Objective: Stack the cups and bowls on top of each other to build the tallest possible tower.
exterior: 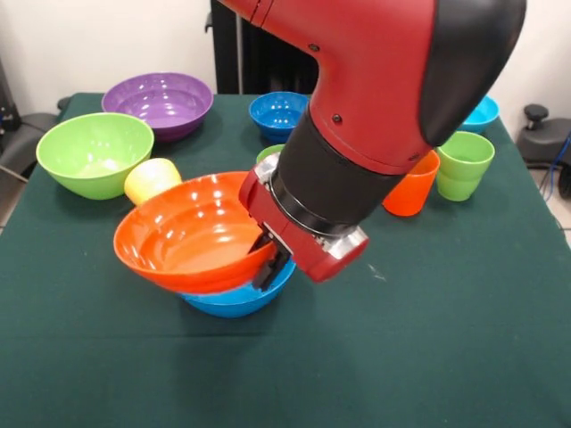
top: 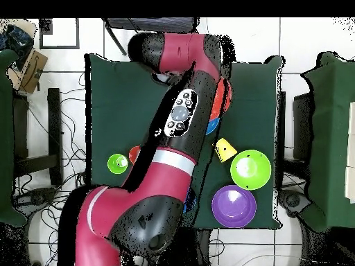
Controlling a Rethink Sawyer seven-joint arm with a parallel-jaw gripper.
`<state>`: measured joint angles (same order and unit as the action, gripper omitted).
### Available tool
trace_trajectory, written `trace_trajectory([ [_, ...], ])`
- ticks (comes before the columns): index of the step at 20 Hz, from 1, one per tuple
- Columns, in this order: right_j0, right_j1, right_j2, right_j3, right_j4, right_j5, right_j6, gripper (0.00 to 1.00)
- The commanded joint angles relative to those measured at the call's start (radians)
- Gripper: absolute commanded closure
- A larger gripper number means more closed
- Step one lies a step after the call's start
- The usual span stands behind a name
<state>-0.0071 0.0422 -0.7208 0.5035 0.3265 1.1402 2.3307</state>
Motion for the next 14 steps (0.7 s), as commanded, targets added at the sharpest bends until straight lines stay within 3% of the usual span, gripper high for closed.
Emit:
trace_trajectory([
  [1, 0.022, -0.059, 0.118, 0.189, -0.111, -0.072, -0.175, 1.00],
  [5, 0.017, -0.074, 0.133, 0.214, -0.129, -0.092, -0.195, 1.00],
  [6, 0.013, -0.076, 0.140, 0.209, -0.140, -0.091, -0.199, 0.00],
  [10, 0.015, -0.072, 0.160, 0.227, -0.127, -0.135, -0.141, 0.00],
  [14, 0.012, -0.062, 0.178, 0.208, -0.124, -0.128, -0.143, 0.00],
])
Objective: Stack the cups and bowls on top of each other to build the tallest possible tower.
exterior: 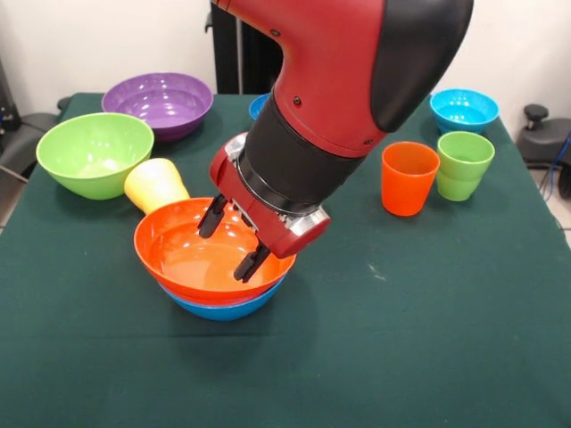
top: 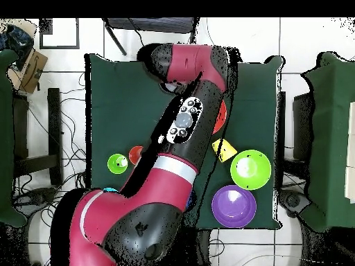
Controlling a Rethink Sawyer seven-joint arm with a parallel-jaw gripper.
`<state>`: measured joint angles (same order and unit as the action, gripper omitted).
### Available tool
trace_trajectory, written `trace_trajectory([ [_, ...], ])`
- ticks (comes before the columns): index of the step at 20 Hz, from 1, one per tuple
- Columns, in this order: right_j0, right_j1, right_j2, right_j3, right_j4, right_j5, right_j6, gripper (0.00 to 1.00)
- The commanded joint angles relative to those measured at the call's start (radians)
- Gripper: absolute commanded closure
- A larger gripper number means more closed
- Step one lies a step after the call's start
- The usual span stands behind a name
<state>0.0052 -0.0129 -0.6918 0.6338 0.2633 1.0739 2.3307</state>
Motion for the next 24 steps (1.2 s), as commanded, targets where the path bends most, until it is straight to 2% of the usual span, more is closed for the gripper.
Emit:
trace_trajectory([
  [1, -0.002, -0.003, 0.148, 0.066, -0.061, -0.058, -0.140, 0.00],
  [7, -0.002, 0.008, 0.134, 0.005, -0.061, -0.007, -0.115, 0.00],
  [13, -0.005, -0.034, 0.134, -0.047, -0.033, 0.129, -0.149, 0.00],
  [16, -0.012, -0.030, 0.142, -0.111, -0.006, 0.205, -0.159, 0.00],
  [19, -0.015, -0.014, 0.150, -0.160, 0.014, 0.235, -0.150, 0.00],
  [24, -0.016, -0.021, 0.163, -0.155, 0.005, 0.262, -0.202, 0.00],
])
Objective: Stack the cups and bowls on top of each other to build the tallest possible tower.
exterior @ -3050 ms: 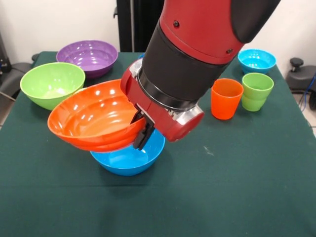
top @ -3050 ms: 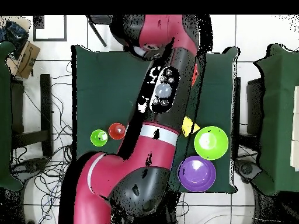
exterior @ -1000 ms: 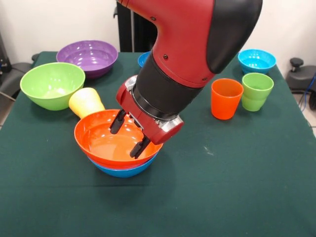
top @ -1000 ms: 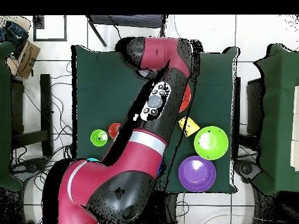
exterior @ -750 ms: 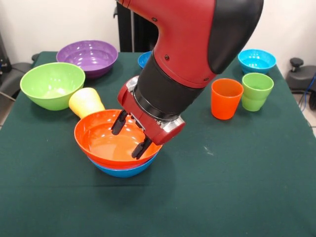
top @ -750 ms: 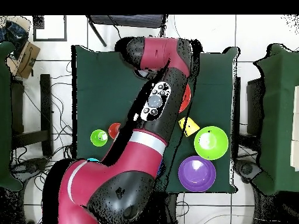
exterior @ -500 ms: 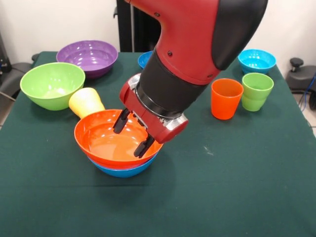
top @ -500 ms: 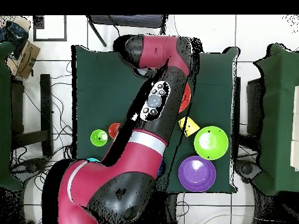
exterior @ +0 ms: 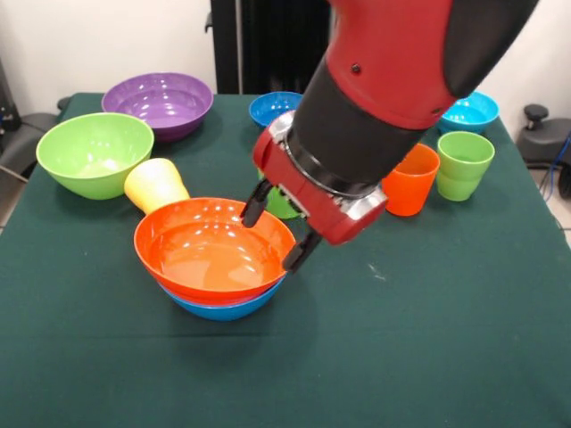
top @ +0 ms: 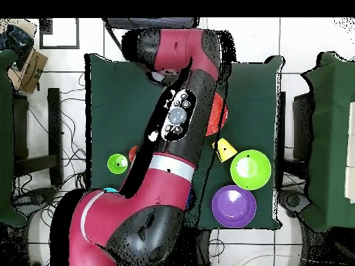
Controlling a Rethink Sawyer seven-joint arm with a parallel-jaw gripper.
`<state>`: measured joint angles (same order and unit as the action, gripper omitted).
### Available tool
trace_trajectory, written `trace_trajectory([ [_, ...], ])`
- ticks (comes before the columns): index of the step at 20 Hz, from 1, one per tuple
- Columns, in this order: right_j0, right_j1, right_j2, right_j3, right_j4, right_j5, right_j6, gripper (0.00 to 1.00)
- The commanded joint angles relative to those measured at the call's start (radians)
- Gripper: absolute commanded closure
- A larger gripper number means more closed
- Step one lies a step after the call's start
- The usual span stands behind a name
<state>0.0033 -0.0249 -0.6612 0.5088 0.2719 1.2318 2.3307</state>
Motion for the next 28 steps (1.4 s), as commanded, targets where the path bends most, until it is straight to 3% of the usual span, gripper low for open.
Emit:
trace_trajectory([
  [1, -0.015, -0.017, 0.135, -0.013, -0.012, 0.096, -0.218, 0.00],
  [7, -0.007, -0.090, 0.152, 0.139, -0.068, 0.030, -0.277, 0.00],
  [9, -0.003, -0.108, 0.149, 0.150, -0.078, 0.055, -0.294, 0.00],
  [20, 0.053, -0.320, 0.226, 0.468, -0.148, -0.036, -0.363, 0.00],
  [28, 0.054, -0.461, 0.308, 0.703, -0.231, -0.173, -0.474, 0.00],
])
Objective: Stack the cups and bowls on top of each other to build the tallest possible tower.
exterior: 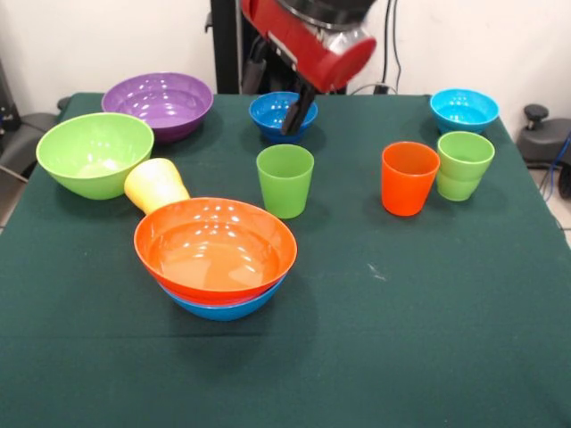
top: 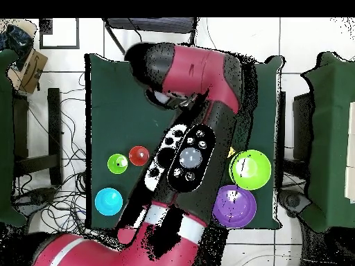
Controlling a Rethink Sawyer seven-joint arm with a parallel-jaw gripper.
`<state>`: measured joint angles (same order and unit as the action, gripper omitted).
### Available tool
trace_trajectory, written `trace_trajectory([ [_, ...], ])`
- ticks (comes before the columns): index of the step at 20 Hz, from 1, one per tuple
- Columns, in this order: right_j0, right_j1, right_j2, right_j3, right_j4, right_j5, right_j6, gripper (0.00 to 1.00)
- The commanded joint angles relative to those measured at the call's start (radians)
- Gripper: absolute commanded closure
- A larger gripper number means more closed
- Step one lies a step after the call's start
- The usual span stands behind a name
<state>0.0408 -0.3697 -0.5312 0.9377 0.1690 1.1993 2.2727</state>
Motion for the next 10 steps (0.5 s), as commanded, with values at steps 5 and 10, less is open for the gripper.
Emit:
trace_trajectory([
  [5, -0.005, -0.145, 0.219, 0.352, -0.191, -0.218, -0.447, 0.00],
  [10, -0.051, -0.139, 0.263, 0.371, -0.243, -0.264, -0.490, 0.00],
])
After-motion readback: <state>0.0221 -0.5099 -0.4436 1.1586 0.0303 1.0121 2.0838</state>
